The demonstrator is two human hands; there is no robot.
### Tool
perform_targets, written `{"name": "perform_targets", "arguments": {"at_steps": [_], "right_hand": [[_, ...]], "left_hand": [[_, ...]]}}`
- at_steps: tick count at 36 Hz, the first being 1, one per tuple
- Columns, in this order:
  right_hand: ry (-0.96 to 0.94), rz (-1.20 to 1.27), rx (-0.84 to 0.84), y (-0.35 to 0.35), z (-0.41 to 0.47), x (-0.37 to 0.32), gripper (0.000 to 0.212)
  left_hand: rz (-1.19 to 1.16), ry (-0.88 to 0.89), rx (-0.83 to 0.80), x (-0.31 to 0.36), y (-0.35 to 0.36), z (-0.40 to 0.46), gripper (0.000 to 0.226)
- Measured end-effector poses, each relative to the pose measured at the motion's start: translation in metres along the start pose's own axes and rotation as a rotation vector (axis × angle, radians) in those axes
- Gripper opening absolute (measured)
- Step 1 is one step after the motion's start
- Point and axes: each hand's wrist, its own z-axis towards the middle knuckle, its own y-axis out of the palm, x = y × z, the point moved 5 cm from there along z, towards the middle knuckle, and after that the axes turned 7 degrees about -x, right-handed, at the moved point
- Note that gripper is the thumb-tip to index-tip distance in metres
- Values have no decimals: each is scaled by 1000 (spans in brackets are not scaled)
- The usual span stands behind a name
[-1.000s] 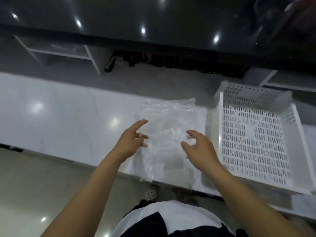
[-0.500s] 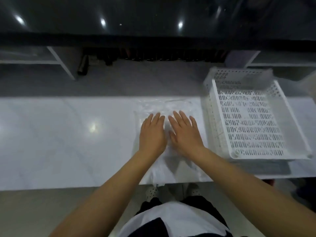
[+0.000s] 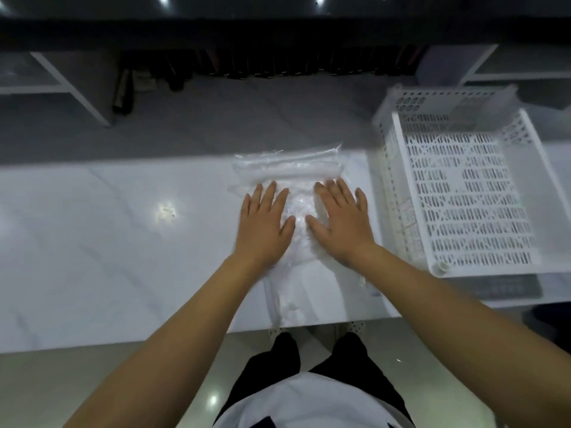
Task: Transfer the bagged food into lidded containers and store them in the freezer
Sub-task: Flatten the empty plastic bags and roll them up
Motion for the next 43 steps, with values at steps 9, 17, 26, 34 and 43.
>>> {"name": "perform_targets", "arguments": {"at_steps": [9,17,26,34,43], "right_hand": [[-301,55,288,-35,3,-45,47],[-52,-228,6,-23,71,-11,69],[-41,-175,-30,-10,81,9,74],[-8,-165,8,-13,80,10,61],[26,-116,-39,-20,70,5,65]], "left_hand": [[-97,-39,249,15,-37,5,51],[36,-165,88,7,-19,53,62],[150,-179,43,-5,-4,57,77],[204,-93,45,-16,-1,34,72],[213,-121,-22,-23,-3,8,75]]}}
